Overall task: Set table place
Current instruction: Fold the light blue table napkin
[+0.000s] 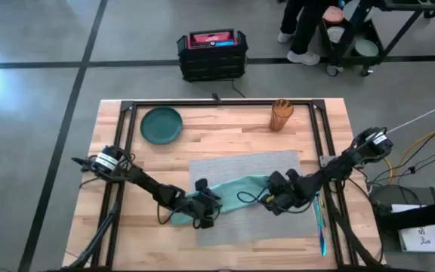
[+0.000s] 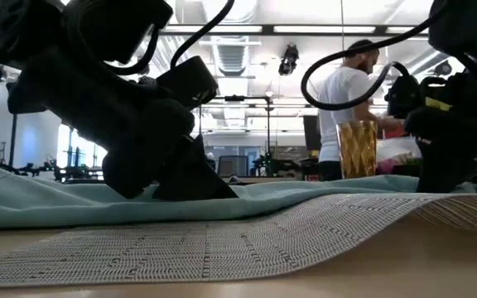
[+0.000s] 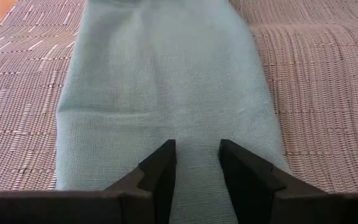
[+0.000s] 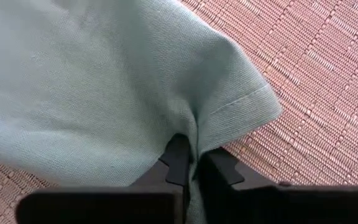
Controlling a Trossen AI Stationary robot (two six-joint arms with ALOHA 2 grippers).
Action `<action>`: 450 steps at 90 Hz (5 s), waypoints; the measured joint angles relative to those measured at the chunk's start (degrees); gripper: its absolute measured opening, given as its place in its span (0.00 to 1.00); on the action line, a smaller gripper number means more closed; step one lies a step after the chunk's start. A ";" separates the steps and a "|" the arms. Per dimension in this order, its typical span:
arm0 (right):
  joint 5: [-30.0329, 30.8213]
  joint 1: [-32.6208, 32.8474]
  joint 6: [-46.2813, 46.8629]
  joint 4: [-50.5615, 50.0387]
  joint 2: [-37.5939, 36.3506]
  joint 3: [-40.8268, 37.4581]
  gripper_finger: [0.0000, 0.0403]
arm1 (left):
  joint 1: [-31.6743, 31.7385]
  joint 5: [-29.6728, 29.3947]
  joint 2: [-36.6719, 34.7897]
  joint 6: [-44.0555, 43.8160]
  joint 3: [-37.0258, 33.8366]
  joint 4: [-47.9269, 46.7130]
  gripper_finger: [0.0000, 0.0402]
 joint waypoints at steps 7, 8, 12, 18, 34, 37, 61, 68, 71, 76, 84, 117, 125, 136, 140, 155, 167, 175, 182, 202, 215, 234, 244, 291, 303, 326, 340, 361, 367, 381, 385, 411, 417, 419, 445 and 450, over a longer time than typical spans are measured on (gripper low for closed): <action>-1.49 -0.16 -0.11 -1.10 -1.97 0.39 0.02 | 0.00 0.00 0.00 0.00 0.00 0.02 0.28; -1.78 -0.16 -0.22 -1.33 -2.29 0.50 0.02 | 0.00 0.00 0.00 0.00 0.00 0.02 0.28; -2.18 -0.17 -0.75 -2.26 -3.48 1.06 0.02 | 0.00 0.02 0.00 0.00 0.02 0.02 0.28; -1.71 -0.16 -1.35 -3.53 -5.30 1.82 0.02 | 0.00 0.04 0.00 0.00 0.02 0.02 0.28; -0.45 -0.17 -1.67 -5.21 -8.01 2.69 0.02 | 0.00 0.04 0.00 0.00 0.02 0.02 0.28; -0.25 -0.17 -1.68 -5.22 -8.35 2.99 0.02 | 0.00 0.04 0.00 0.00 0.02 0.04 0.28; 4.02 -0.16 -5.49 -2.30 -7.99 7.67 0.02 | 0.00 0.04 0.00 -0.02 0.02 0.09 0.28; 6.67 -0.17 -7.49 0.33 -7.96 9.33 0.02 | 0.00 0.04 0.00 -0.02 0.02 0.17 0.28; 7.58 -0.17 -8.65 2.24 -7.98 9.82 0.02 | 0.00 0.04 0.00 -0.02 0.02 0.25 0.28; 9.88 -0.17 -10.34 5.72 -7.99 10.25 0.02 | 0.00 0.03 0.00 -0.02 0.02 0.32 0.28; 13.27 -0.17 -13.07 13.00 -7.99 10.42 0.02 | 0.07 0.04 0.05 -0.02 0.00 0.77 0.28; 14.41 -1.81 -19.87 30.11 -3.52 10.44 0.02 | 0.17 0.94 -4.94 1.01 1.23 -3.31 0.28; 14.22 -2.29 -19.19 33.35 -1.19 10.53 0.02 | -0.19 2.50 -10.29 0.48 2.50 -12.08 0.28; 14.11 -2.41 -19.41 35.55 1.64 12.57 0.02 | -2.33 3.54 -19.59 -3.94 3.68 -28.77 0.28; 14.03 -2.42 -19.66 36.18 2.55 13.99 0.02 | -3.95 2.58 -22.94 -6.81 3.32 -34.50 0.28; 13.98 -2.73 -20.66 35.60 6.97 19.70 0.02 | -11.58 -3.80 -31.56 -16.80 -3.03 -42.91 0.28; 13.52 -3.59 -21.23 35.59 11.63 25.76 0.02 | -16.15 -3.37 -34.32 -22.12 -10.76 -37.64 0.28; 11.86 -4.73 -22.39 35.39 15.56 30.46 0.02 | -18.17 -2.75 -34.32 -22.99 -15.36 -31.15 0.28; 10.27 -5.42 -23.08 35.66 18.70 34.38 0.02 | -18.66 -2.67 -33.99 -23.02 -17.96 -26.38 0.28; 8.06 -6.80 -21.06 35.57 27.59 43.15 0.02 | -18.62 -2.76 -34.25 -23.23 -20.48 -25.63 0.28; 6.60 -7.41 -21.05 35.49 32.04 47.41 0.02 | -18.60 -3.06 -34.61 -23.23 -20.59 -25.23 0.28; 6.47 -8.03 -20.84 35.70 36.17 50.54 0.02 | -18.65 -2.96 -35.22 -23.21 -19.82 -26.05 0.28; 6.50 -8.30 -20.58 35.78 36.79 50.55 0.02 | -18.78 -2.40 -35.56 -23.01 -18.57 -28.35 0.28; 6.56 -8.54 -20.07 37.78 38.43 50.57 0.02 | -19.06 -5.27 -45.15 -24.69 -16.05 -43.56 0.28; 6.52 -8.52 -19.84 38.40 38.53 50.57 0.02 | -19.06 -5.94 -46.71 -24.92 -16.59 -43.42 0.28; 3.69 -8.41 -25.87 44.39 38.53 50.73 0.02 | -19.06 -7.12 -46.93 -24.87 -16.61 -43.09 0.28; 3.48 -8.41 -26.99 43.71 38.53 50.70 0.02 | -19.08 -7.07 -46.50 -24.92 -16.61 -43.06 0.28; 3.48 -8.41 -27.20 42.93 38.73 50.70 0.03 | -19.08 -7.06 -46.83 -24.85 -16.61 -42.90 0.28; 3.40 -8.41 -27.18 42.95 39.08 50.70 0.05 | -19.08 -7.04 -47.11 -24.74 -16.61 -43.00 0.28; 1.27 -8.41 -27.13 44.14 40.38 50.69 0.18 | -19.08 -6.27 -48.04 -24.74 -16.61 -43.05 0.28; 0.48 -8.41 -28.14 44.68 40.38 50.67 0.23 | -19.08 -5.64 -48.55 -24.75 -16.61 -42.99 0.28; -8.15 -10.10 -39.30 40.91 37.56 51.03 0.49 | -19.08 -5.29 -53.66 -24.54 -15.97 -43.08 0.28; -10.08 -10.60 -42.12 37.21 36.30 51.04 0.52 | -19.06 -5.35 -54.59 -24.52 -15.85 -42.74 0.28; -10.09 -10.72 -42.95 35.54 35.82 51.03 0.52 | -19.06 -5.37 -54.81 -24.55 -15.82 -42.61 0.28; -9.99 -11.37 -61.01 17.57 30.48 50.98 0.56 | -18.95 -6.91 -49.35 -26.23 -16.70 -36.75 0.28; -10.01 -11.59 -63.54 16.87 30.81 50.56 0.55 | -18.72 -6.98 -47.53 -26.89 -16.70 -36.73 0.28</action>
